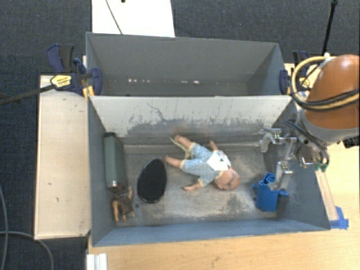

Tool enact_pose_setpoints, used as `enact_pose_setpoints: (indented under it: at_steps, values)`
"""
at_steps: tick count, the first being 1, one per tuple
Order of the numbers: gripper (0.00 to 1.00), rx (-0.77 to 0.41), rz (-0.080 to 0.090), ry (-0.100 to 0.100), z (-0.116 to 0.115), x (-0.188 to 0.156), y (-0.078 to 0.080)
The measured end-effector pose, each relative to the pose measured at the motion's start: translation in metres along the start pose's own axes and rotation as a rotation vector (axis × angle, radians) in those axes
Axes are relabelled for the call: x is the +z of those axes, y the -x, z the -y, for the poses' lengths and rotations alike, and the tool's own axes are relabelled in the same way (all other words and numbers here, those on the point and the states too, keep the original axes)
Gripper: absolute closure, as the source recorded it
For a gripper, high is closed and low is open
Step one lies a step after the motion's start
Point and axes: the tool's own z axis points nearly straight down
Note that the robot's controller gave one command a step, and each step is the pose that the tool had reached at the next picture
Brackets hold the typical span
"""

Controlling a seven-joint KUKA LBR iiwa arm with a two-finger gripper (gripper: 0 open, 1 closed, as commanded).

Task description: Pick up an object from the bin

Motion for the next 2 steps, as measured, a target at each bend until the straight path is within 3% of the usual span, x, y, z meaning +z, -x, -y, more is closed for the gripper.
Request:
enact_pose_setpoints:
  at_steps: [1, 2]
  values:
    - [0.0, -0.004, 0.008, -0.001, 0.0, -0.005, 0.002]
    - [0.0, -0.168, 0.01, -0.002, 0.023, 0.058, -0.004]
